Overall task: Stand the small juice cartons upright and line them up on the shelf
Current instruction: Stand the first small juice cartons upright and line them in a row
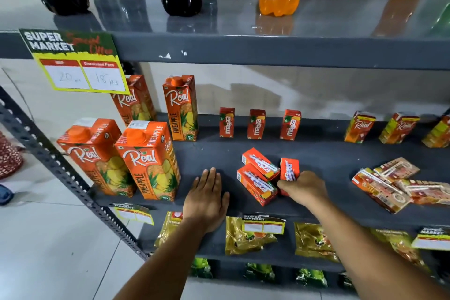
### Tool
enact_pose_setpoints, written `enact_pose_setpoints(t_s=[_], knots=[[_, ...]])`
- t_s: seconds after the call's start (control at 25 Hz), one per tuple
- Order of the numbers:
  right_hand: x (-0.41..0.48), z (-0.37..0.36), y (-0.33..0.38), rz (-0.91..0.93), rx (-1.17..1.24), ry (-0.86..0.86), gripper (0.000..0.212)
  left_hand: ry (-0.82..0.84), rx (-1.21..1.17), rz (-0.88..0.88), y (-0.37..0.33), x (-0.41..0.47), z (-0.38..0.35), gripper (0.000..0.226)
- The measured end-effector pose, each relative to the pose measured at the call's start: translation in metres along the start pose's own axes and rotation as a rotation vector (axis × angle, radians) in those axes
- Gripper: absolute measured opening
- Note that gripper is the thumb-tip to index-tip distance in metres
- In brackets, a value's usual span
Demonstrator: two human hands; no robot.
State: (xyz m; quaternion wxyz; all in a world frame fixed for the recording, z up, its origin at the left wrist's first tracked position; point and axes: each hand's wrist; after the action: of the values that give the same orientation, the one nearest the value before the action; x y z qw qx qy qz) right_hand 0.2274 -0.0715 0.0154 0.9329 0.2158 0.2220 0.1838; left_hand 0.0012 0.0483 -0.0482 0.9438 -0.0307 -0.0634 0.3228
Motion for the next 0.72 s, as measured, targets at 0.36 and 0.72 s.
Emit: enact_pose_setpoints(t_s=[0.36, 0.72], knots=[[0.026, 0.06, 0.006, 0.364, -0.512, -0.112, 0.036, -0.004, 0.011, 0.043, -0.002, 0.002, -0.003, 0.066], [0.034, 0.079, 0.028, 0.774, -0.653, 0.194, 0.065, -0.025, 0.034, 0.047, -0.002, 0.002, -0.003, 0.066]])
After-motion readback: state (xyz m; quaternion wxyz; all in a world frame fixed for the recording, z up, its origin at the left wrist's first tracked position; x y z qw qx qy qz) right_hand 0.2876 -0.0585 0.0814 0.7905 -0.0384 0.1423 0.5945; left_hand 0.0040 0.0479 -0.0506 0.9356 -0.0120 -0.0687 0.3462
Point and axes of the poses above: each hand's wrist, its own x-axis towards the middle knuckle, its own z-axis out of the back of the hand, y = z × x, and after that the axes turned 7 degrees about -z, right-handed
